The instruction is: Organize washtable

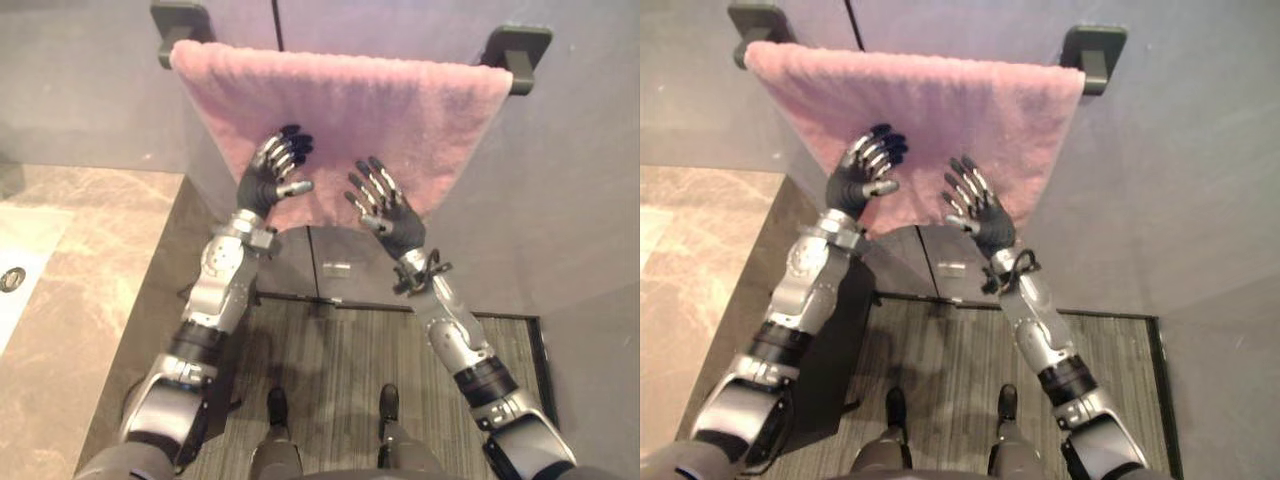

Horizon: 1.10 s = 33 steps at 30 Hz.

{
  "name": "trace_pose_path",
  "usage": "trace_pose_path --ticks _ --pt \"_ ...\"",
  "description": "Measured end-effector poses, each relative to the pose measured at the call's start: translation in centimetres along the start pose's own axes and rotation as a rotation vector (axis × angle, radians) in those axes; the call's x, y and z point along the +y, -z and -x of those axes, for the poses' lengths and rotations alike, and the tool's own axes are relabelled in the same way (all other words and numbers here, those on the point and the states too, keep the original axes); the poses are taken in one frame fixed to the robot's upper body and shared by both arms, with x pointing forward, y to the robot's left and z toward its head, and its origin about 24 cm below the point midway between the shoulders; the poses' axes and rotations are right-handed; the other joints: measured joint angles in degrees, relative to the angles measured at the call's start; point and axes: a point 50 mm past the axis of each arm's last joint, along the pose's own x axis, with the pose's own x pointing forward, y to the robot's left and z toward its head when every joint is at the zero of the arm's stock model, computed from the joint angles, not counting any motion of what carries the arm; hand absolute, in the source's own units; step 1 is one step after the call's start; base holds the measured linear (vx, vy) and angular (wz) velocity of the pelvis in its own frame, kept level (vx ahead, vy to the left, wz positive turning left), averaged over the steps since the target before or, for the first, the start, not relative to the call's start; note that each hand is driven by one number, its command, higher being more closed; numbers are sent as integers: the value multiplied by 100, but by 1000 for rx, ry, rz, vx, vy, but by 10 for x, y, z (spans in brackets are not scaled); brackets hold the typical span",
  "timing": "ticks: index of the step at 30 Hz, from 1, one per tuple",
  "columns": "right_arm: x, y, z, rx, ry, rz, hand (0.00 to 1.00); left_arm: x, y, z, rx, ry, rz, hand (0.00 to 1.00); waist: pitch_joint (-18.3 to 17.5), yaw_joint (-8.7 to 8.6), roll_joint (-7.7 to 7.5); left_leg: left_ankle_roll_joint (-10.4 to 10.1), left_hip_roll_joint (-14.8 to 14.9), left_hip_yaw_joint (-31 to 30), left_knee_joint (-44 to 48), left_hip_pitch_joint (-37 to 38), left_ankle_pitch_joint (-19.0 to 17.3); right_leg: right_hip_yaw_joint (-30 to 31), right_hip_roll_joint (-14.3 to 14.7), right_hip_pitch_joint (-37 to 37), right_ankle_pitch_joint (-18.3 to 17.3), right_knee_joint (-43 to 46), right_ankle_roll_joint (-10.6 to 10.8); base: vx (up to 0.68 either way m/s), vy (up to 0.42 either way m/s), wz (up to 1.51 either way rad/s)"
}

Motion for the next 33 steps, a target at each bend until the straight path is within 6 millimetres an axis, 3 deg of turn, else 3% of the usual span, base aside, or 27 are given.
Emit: trace_pose_path --ticks 4,8,11,13,16,17,18,19,22,24,28,30,31,32,33 --pt "-32 34 62 154 205 22 0 18 43 60 155 -164 46 0 -1 -34 -11 5 -4 -11 -8 264 -103 -8 -7 279 -129 -1 48 19 47 3" --pt "-62 67 145 392 445 135 0 34 93 150 452 -337 -31 0 -80 -139 -91 -21 -30 -16 -10 505 -189 -11 -29 517 -245 -15 88 -11 48 1" --pt "-67 89 192 550 563 153 0 33 116 198 625 -413 -43 0 -136 -147 -140 -19 -50 -15 -9 642 -232 -12 -52 655 -267 -20 99 4 41 1" --pt "-67 117 243 756 668 107 0 27 140 252 833 -505 -32 0 -167 -153 -143 -3 -100 -4 -28 907 -302 0 -105 909 -325 -21 151 -7 69 -1" --pt "-61 139 289 925 811 27 0 19 155 305 1029 -624 -17 0 -239 -146 -122 5 -135 11 -29 1110 -356 4 -140 1107 -373 -20 177 -3 52 0" --pt "-56 148 311 1005 894 -10 0 15 159 333 1122 -710 8 0 -325 -140 -111 5 -143 19 -30 1165 -380 12 -149 1161 -384 -19 176 7 46 -3" --pt "-57 148 319 1006 942 -34 0 13 160 347 1167 -765 23 0 -322 -140 -106 8 -148 30 -30 1233 -392 21 -152 1219 -390 -18 178 -10 48 -9" --pt "-61 147 339 1086 1055 -12 0 3 161 382 1274 -927 74 0 -327 -137 -53 -4 -149 67 -31 1375 -433 46 -155 1385 -419 -19 187 -17 39 -6" --pt "-59 148 360 1189 1151 -6 0 -12 157 413 1348 -1091 134 0 -407 -126 0 -14 -141 -6 -30 1494 -451 -19 -153 1525 -483 -20 208 -27 30 9" --pt "-62 148 357 1213 1143 21 0 -18 154 423 1361 -1152 159 0 -421 -108 36 -14 -130 -60 -29 1465 -451 -40 -138 1536 -500 -19 202 -37 13 16" --pt "-66 148 350 1262 1074 96 0 -24 157 421 1315 -1216 222 0 -430 -93 115 -14 -62 -442 126 937 -450 -438 -108 1394 -520 16 155 -48 -22 57" --pt "-78 144 336 1299 987 200 0 -22 163 405 1248 -1231 258 0 -422 -12 258 42 93 -807 426 255 -485 -992 -23 984 -633 512 -32 -91 -89 126" --pt "-83 143 328 1302 957 242 0 -16 164 393 1196 -1230 262 0 -421 2 290 445 272 -744 258 29 -809 -1365 172 871 -789 723 -246 14 -159 172" --pt "-80 148 317 1276 944 237 0 -2 164 381 1149 -1221 242 0 -393 -8 -80 849 171 -181 567 -153 -997 -1648 40 833 -994 661 -574 6 -225 221" --pt "-84 147 303 1225 942 259 0 4 168 360 1102 -1192 246 0 -245 92 -110 1133 456 609 2426 -669 -907 -2207 -146 767 -1023 897 -643 26 -182 178"
